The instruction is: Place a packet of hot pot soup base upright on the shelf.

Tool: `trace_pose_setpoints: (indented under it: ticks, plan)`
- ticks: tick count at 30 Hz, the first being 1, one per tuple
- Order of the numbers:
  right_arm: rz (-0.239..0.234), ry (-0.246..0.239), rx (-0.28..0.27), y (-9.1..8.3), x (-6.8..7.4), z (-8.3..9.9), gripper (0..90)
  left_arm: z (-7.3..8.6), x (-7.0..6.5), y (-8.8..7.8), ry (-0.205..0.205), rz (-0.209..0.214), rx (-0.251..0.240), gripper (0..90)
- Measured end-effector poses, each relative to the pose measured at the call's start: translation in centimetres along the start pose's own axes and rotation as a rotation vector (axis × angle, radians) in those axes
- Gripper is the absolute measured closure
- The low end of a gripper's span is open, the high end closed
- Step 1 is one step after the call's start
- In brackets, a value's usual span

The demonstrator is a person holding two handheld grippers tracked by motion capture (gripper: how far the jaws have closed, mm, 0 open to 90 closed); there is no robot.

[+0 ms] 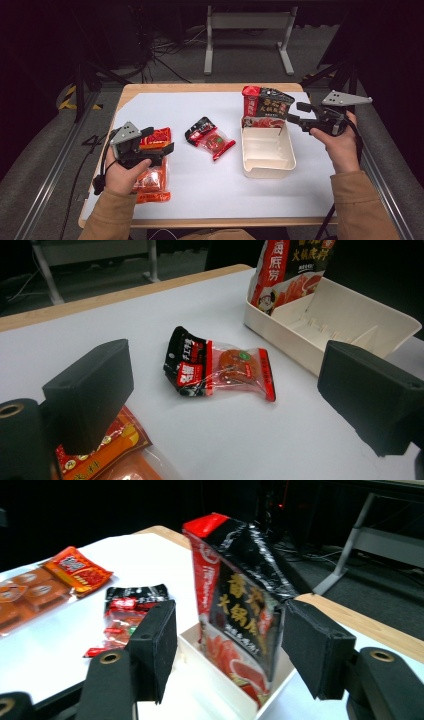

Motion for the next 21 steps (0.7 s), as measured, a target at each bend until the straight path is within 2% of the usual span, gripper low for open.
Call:
trace_pose_setpoints:
  ticks: [4, 9, 13, 17, 21]
  plan:
    - [-0.023, 0.007, 0.002, -0.3, 0.6, 0.5, 40.6, 0.0, 0.2, -0.1, -0.004, -0.001, 0.006, 8.3]
    - [-0.058, 0.014, 0.011, -0.2, 1.2, 1.4, 40.5, -0.3, 0.6, -0.7, 0.016, -0.009, 0.008, 8.5]
    - [-0.071, 0.015, 0.014, 0.0, 1.3, 1.6, 39.8, -0.2, 0.9, -1.1, 0.022, -0.013, 0.017, 11.0]
    - [-0.074, 0.013, 0.009, -0.2, 1.4, 1.7, 39.5, -0.1, 1.3, -1.5, 0.007, -0.021, 0.006, 11.0]
    - [-0.077, 0.017, 0.002, -0.3, 1.5, 1.8, 39.3, -0.1, 1.7, -1.9, 0.012, -0.037, 0.004, 11.0]
Point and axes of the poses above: each handheld gripper's, and its own axes: y roughly forward along the jaws, z roughly out of its underside, x roughly to its left, the point moved 2 cm from there along y, roughly forward along the jaws, and after that the axes turned 13 degrees about y, right-handed, at the moved point
